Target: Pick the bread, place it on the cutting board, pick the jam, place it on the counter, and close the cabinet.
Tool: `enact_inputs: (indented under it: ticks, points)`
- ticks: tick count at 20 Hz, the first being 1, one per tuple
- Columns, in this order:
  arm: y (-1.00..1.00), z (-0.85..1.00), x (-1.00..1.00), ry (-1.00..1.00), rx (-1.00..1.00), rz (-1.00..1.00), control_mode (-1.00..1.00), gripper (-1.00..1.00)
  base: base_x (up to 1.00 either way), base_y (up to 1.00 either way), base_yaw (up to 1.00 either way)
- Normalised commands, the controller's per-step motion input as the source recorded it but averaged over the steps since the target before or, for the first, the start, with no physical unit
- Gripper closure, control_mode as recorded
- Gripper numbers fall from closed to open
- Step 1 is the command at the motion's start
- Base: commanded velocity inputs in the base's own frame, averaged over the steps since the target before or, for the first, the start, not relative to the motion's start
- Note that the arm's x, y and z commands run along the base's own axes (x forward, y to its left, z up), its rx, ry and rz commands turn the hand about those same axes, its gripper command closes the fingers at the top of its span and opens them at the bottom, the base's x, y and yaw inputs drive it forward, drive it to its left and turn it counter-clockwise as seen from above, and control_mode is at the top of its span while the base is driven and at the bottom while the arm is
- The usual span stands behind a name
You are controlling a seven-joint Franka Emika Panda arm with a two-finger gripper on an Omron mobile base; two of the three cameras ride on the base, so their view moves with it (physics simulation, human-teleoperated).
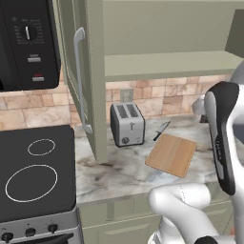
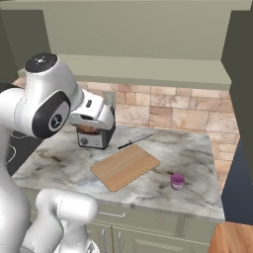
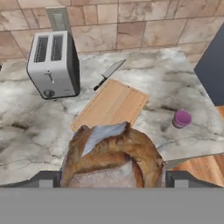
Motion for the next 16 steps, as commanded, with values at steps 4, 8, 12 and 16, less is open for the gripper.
enact_inputs:
  ticks: [4,8,12,16]
  points:
    - [-0.25,-0.57,0.07,0.04,0.03,0.0,-1.0,1.0,0.0,0.0,0.0]
    - [-0.18,-0.75,0.25,0.0,0.0,0.0,-1.0,1.0,0.0,0.0,0.0]
    - [-0.08,-0.69,0.27,0.0,0.0,0.0,-1.0,1.0,0.0,0.0,0.0]
    - [-0.03,-0.56,0.31,0.0,0.0,0.0,-1.0,1.0,0.0,0.0,0.0]
